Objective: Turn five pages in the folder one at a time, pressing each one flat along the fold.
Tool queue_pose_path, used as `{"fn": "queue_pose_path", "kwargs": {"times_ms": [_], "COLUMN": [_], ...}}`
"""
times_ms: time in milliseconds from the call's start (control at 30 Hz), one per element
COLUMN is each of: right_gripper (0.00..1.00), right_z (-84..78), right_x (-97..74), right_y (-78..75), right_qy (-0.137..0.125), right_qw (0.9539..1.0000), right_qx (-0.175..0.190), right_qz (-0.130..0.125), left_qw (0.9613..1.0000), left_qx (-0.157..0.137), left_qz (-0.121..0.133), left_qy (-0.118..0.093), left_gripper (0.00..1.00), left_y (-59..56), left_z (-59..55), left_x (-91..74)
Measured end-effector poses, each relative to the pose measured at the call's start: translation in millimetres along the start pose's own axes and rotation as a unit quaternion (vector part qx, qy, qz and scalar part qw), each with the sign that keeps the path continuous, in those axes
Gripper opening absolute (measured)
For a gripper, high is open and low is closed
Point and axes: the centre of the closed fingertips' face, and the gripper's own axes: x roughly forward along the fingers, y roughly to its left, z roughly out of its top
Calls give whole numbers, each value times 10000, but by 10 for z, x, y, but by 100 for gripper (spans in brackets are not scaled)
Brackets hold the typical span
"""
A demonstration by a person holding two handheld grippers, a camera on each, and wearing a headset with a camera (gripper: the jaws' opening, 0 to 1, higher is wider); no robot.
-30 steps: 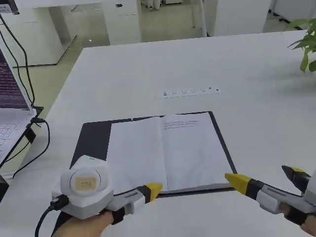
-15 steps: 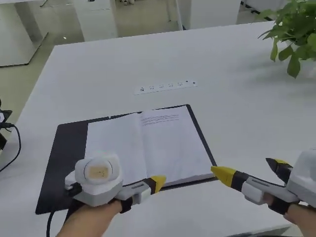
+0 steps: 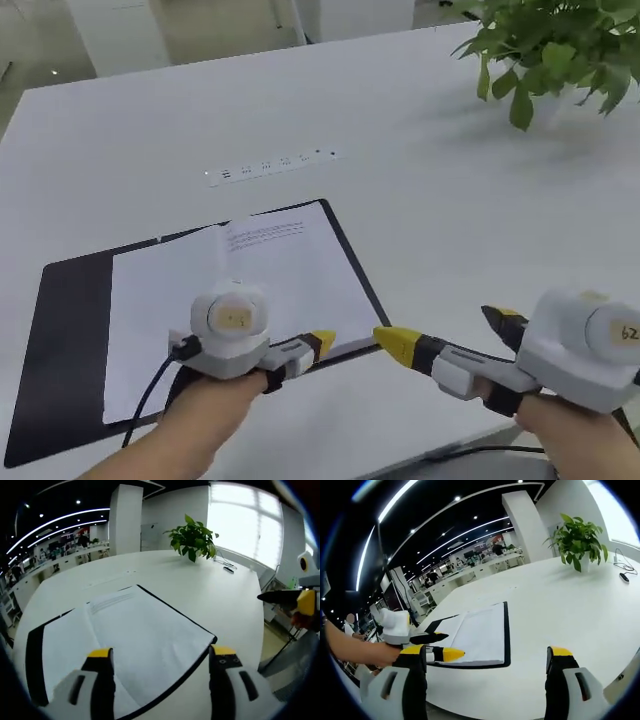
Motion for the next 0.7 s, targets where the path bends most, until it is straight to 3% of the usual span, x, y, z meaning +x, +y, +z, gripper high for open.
{"fn": "queue_pose_path", "kwargs": {"times_ms": [167,300,567,633,700], "right_gripper": [100,100,100,100,100], "right_z": [-12,-11,-27,-41,-57], "right_x": [-6,-16,-25,-20,-13], "right_y": [6,-3,-7,-1,-6], "right_qy": [21,21,37,63,96], "right_qw": [10000,10000,10000,10000,9999], "right_qx": [-22,9,45,34,25], "right_qz": [-7,-18,-28,-8,-17], "left_qw": [10000,9999,9990,9982,9985], "left_qx": [21,3,86,323,254], "left_qz": [8,131,313,419,448], "left_qy": [-13,79,298,275,183], "left_gripper": [72,68,61,60,59], "left_y": [-114,-122,-126,-106,-108], "left_z": [-1,-79,-270,-277,-281], "left_x": [200,339,438,452,445]}}
